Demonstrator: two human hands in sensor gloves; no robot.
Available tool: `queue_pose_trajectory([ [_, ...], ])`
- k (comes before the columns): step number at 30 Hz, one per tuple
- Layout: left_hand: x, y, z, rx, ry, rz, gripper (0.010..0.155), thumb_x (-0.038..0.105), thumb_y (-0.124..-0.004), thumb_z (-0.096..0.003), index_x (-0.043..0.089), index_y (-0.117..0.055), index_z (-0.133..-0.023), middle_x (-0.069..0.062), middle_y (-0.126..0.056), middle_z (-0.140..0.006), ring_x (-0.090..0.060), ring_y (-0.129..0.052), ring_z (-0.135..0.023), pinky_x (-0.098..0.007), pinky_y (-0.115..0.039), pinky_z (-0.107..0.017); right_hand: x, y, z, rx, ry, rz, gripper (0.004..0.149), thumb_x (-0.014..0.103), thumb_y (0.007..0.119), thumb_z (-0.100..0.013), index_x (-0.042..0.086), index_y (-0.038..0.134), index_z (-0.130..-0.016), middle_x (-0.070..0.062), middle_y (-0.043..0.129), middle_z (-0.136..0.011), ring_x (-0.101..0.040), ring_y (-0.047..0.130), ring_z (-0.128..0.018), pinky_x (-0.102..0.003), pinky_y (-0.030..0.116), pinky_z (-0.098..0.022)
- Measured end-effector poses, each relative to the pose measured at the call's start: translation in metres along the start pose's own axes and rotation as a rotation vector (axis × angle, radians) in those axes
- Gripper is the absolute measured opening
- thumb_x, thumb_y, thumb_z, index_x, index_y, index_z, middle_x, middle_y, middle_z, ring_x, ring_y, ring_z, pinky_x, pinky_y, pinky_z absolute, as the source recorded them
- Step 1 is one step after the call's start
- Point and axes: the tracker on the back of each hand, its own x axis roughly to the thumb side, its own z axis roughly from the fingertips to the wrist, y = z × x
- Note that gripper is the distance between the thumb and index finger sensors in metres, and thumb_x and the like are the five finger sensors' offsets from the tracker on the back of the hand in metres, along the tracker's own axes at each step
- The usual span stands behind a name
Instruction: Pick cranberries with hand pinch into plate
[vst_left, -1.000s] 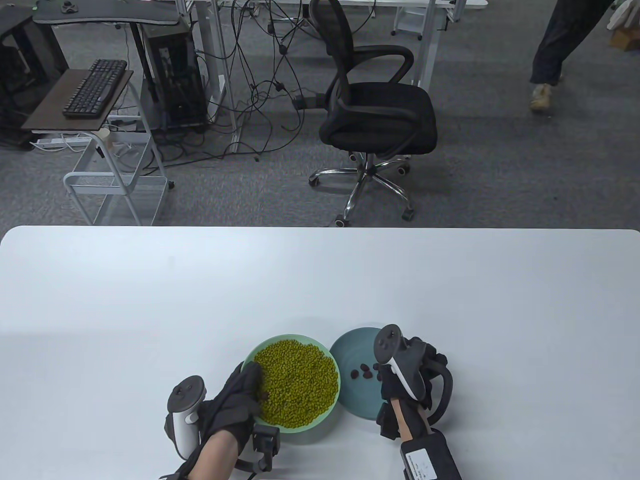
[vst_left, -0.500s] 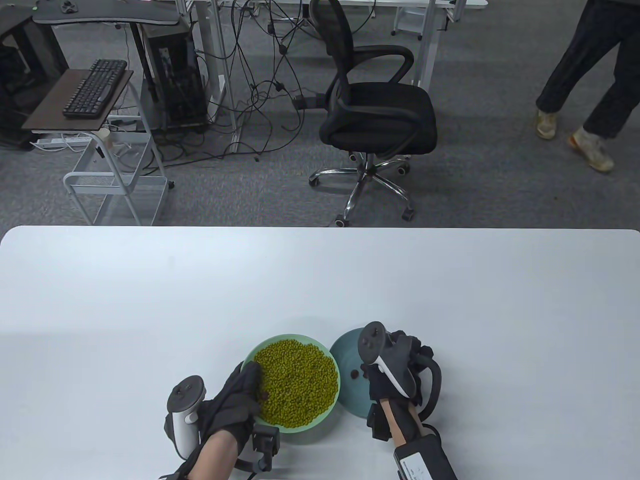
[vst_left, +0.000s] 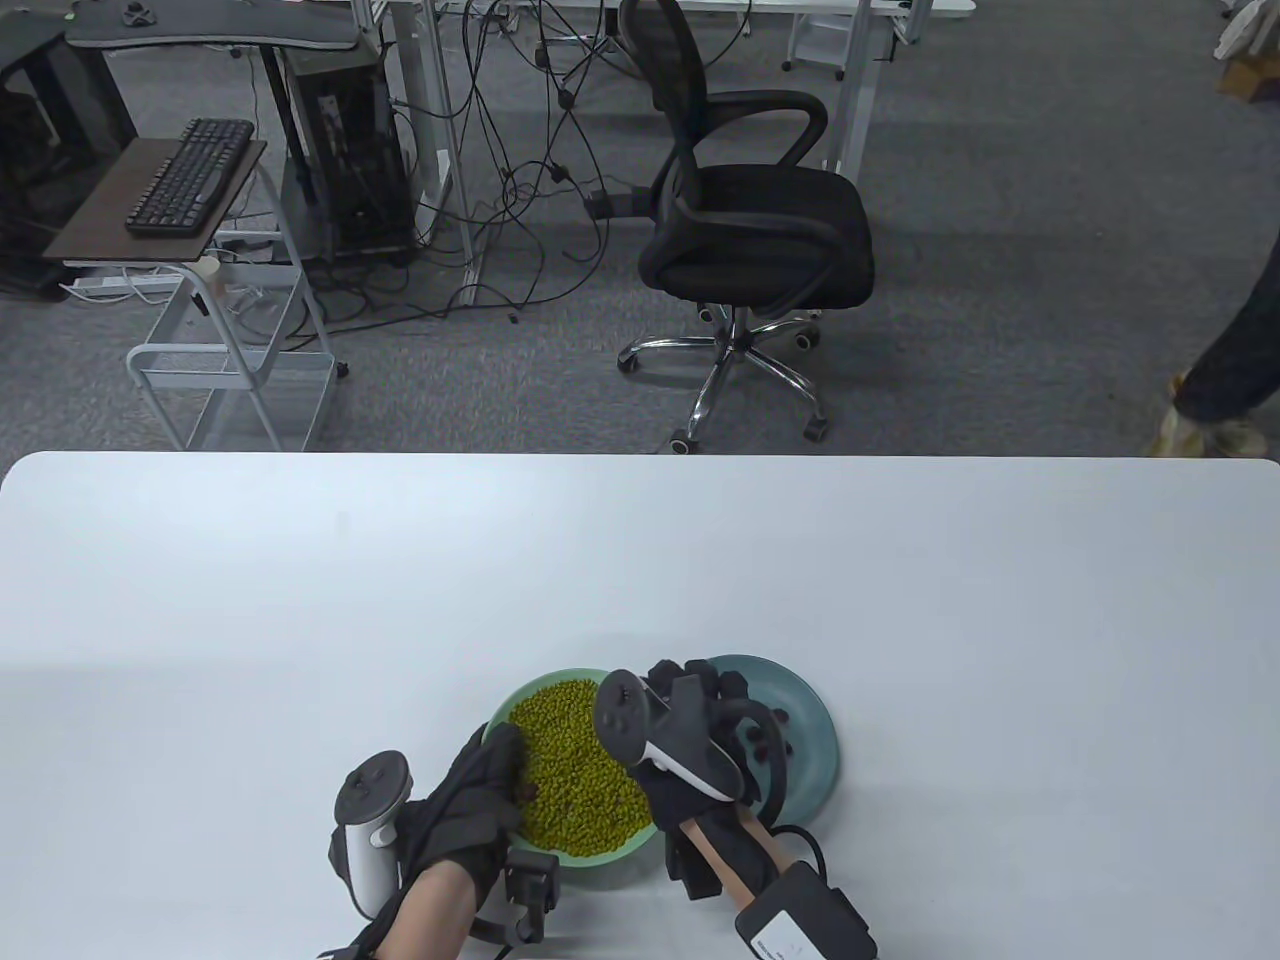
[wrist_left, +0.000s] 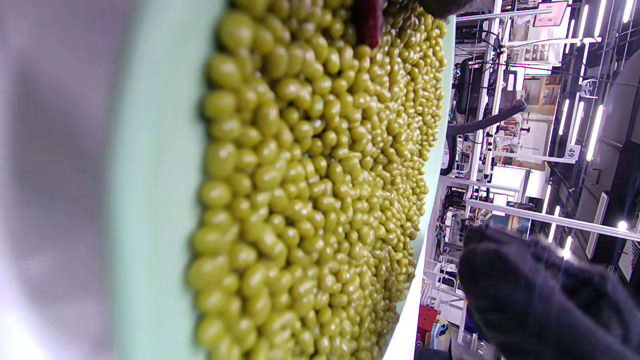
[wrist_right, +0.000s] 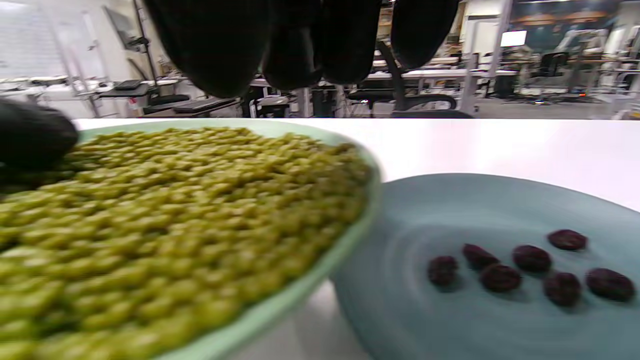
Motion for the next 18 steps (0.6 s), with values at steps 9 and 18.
queue_pose_trajectory([
  [9, 0.0, -0.001, 0.0, -0.003, -0.002, -0.002, 0.048, 0.05, -0.058, -0.0789, 0.024, -0.047, -0.118, -0.01, -0.089, -0.093, -0.024, -0.107, -0.074, -0.034, -0.095, -0.054, 0.044, 0.002, -0.002, 0.095, -0.163, 0.043, 0.053, 0.035, 0.084, -0.055, 0.01, 0.074, -0.101, -0.021, 0.068, -0.116, -0.055, 0.063, -0.104, -0.076, 0.037, -0.067],
  [18, 0.0, -0.001, 0.0, -0.004, -0.002, 0.0, 0.048, 0.05, -0.058, -0.0791, 0.024, -0.047, -0.118, -0.01, -0.089, -0.093, -0.024, -0.107, -0.074, -0.034, -0.095, -0.054, 0.072, 0.016, -0.002, 0.115, -0.239, 0.101, 0.05, 0.036, 0.084, -0.054, 0.012, 0.077, -0.098, -0.019, 0.071, -0.114, -0.053, 0.065, -0.103, -0.075, 0.038, -0.068],
])
